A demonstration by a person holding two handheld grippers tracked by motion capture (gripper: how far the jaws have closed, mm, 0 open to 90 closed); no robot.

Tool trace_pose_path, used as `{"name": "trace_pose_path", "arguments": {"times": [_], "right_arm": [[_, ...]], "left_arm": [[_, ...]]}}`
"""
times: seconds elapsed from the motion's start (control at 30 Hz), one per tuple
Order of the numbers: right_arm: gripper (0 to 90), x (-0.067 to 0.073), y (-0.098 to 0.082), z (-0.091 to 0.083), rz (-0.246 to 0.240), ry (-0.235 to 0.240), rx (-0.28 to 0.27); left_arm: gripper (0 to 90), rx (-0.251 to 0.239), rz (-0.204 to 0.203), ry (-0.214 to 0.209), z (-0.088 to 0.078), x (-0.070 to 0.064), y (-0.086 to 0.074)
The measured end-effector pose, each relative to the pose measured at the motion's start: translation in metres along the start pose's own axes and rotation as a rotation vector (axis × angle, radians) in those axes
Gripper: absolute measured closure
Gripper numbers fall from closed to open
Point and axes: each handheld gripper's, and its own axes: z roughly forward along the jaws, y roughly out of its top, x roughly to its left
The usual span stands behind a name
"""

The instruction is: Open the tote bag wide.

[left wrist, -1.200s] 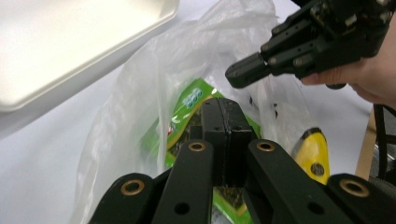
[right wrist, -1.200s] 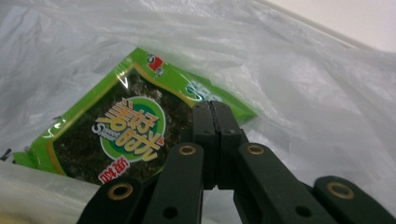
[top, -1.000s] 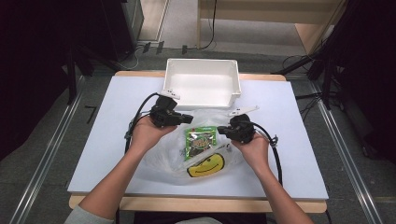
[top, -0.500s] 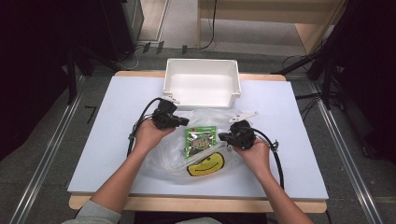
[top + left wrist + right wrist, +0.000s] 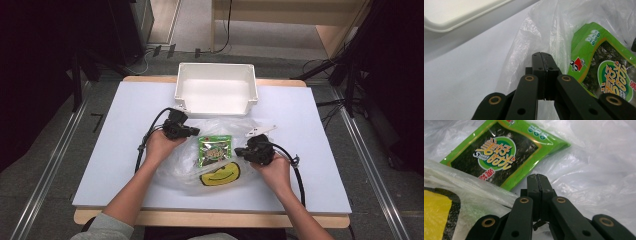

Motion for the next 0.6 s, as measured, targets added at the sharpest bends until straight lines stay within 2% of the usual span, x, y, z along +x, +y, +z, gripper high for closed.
{"name": "trace_pose_path", "arguments": {"times": [0.33,0.6], "right_arm": [[90.0,0.009,-0.015,-0.007,-0.008,0.028,0.005],[90.0,0.021,-0.029,-0.015,-0.027,0.037,0.015]], "left_arm": [[90.0,-0.001,-0.011,-0.005,0.001,-0.001,-0.002],[90.0,0.019,-0.009,0.021,0.004,-0.003,-0.003]]}}
